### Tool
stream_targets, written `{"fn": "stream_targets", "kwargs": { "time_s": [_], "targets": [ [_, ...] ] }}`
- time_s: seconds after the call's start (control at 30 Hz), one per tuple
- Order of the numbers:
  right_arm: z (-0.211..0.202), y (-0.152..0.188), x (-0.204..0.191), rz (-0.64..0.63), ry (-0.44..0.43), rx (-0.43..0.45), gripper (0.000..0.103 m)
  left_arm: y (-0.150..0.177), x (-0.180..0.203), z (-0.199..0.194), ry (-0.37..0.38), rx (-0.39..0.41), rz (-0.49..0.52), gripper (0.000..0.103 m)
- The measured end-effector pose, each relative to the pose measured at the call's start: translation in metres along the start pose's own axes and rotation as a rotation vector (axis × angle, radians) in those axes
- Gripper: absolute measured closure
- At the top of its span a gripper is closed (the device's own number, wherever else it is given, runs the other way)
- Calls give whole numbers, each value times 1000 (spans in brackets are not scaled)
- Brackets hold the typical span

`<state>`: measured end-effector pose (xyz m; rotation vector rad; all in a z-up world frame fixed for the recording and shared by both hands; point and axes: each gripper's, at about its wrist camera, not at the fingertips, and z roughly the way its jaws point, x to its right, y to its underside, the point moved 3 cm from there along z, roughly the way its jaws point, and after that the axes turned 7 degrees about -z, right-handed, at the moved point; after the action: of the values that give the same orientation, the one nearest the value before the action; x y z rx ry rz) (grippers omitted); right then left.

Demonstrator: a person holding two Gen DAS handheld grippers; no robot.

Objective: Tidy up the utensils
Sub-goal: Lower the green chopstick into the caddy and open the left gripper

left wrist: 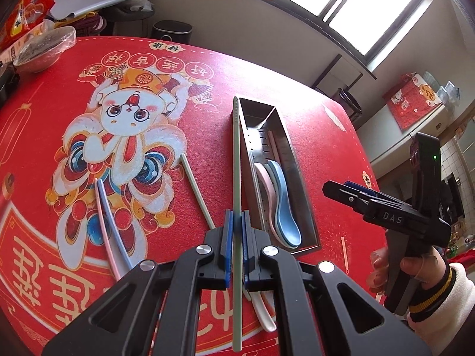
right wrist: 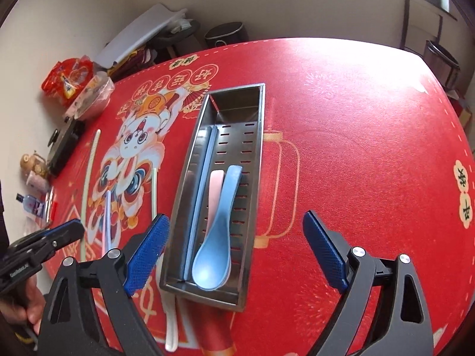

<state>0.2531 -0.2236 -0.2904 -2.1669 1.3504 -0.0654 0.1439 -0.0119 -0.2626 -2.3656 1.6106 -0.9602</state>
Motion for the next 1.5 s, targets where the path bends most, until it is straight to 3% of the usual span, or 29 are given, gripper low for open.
{"fn": "stream_targets", "kwargs": {
  "time_s": [0.27,0.5,0.9,1.17,1.3,1.5],
  "targets": [
    [-17,7,28,73,7,20,15,-14,31,31,43,-24,-21,98],
    [-25,11,58,99,47,7,15,-33,58,71,80,-46,-101,98],
    [-36,16,100,126,64,-1,15,-50,82,138,50,-87,-143,98],
    [-36,16,104,144,59,4,15,-44,77,159,19,-131,-138,98],
    [-37,18,102,163,19,12,15,-40,78,167,43,-169,-123,98],
    [-43,21,92,167,35,19,15,-44,78,163,61,-170,-92,98]
  ]
}}
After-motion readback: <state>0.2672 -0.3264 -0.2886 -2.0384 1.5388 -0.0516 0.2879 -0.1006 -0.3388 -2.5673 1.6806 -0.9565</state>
